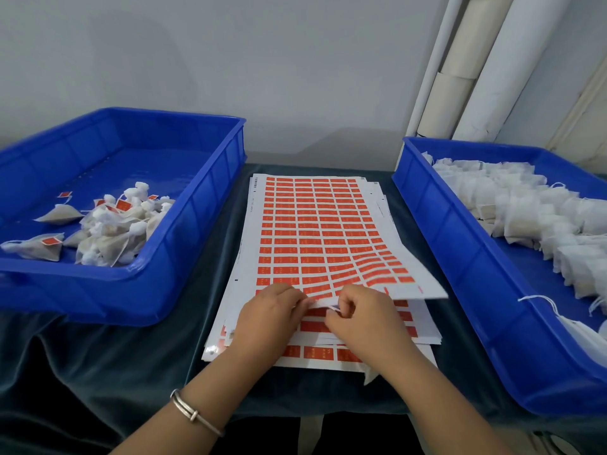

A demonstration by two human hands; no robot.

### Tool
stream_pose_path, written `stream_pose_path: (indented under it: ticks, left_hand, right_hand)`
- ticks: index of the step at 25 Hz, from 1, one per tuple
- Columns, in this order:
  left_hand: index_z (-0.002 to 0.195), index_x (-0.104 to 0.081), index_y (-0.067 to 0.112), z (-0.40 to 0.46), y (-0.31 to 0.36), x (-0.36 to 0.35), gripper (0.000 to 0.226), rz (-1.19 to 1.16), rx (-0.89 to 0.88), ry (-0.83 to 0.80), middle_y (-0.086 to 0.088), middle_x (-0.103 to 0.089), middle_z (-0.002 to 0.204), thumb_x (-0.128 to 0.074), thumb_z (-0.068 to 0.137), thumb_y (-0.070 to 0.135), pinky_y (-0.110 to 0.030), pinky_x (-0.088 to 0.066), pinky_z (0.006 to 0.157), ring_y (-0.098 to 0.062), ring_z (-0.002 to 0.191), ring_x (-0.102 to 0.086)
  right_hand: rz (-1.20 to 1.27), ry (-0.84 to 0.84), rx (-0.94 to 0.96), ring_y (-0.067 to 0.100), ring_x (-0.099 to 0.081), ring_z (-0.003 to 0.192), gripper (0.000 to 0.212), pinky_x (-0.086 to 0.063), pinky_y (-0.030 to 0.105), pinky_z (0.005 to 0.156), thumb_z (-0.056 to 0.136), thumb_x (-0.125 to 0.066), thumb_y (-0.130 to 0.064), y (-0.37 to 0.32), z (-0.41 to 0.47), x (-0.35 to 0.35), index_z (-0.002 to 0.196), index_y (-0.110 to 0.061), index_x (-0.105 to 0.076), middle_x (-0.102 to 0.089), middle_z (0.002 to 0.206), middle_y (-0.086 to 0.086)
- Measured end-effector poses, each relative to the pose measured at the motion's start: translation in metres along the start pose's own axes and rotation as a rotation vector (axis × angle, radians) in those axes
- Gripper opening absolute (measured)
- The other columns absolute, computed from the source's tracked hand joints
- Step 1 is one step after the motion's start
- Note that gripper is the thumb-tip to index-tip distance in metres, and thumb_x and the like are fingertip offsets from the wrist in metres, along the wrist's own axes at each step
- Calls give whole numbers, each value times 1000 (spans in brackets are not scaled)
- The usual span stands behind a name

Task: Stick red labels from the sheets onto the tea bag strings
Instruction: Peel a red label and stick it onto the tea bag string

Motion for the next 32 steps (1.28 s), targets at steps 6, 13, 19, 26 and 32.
stream_pose_path:
  ticks: [6, 13, 19, 26, 32]
  left_hand:
    - [99, -70, 21, 7, 0, 9, 26, -101, 93, 191, 9, -66, 94, -51, 91, 38, -12, -36, 74, -2, 79, -51]
    - [100, -71, 18, 2, 13, 13, 32, -199, 55, 246, 6, -68, 95, -53, 86, 40, -4, -27, 77, -4, 85, -58]
    - [105, -69, 28, 4, 6, 13, 29, -399, 182, 173, 32, -52, 88, -66, 79, 42, -1, -35, 68, 12, 75, -53]
    - [101, -72, 30, 10, 8, 24, 27, -369, 160, 117, 26, -62, 83, -66, 80, 46, -5, -37, 68, 5, 76, -58]
    - [107, -70, 32, 19, 6, 30, 28, -298, 90, 6, 16, -70, 97, -63, 83, 45, -7, -40, 69, 2, 75, -59]
  right_hand:
    - [233, -28, -239, 7, -45, 49, 34, -40, 20, 50, 82, -67, -30, 6, 1, 5, 60, -20, -43, -46, 56, -4]
    - [885, -146, -386, 4, -34, 34, 10, -29, 17, 37, 88, -64, -29, -6, 15, -9, 91, -22, -71, -48, 44, -10]
    - [882, -195, -276, 5, -32, 36, 12, -30, 17, 37, 91, -60, -23, -1, 19, -10, 96, -22, -71, -45, 45, -7]
    - [597, -89, -126, -10, -60, 75, 10, -43, 13, 70, 87, -63, -32, 1, 28, -10, 93, -39, -68, -66, 80, -34]
    - [518, -86, -36, -19, -56, 88, 13, -43, 0, 62, 84, -65, -33, 1, 29, -11, 83, -46, -64, -61, 83, -43]
Point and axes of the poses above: each hand's wrist, its own z-axis towards the middle knuckle, its own x-axis out of the back of the hand, y = z × x, the point moved 3 cm from there along z, towards the middle knuckle
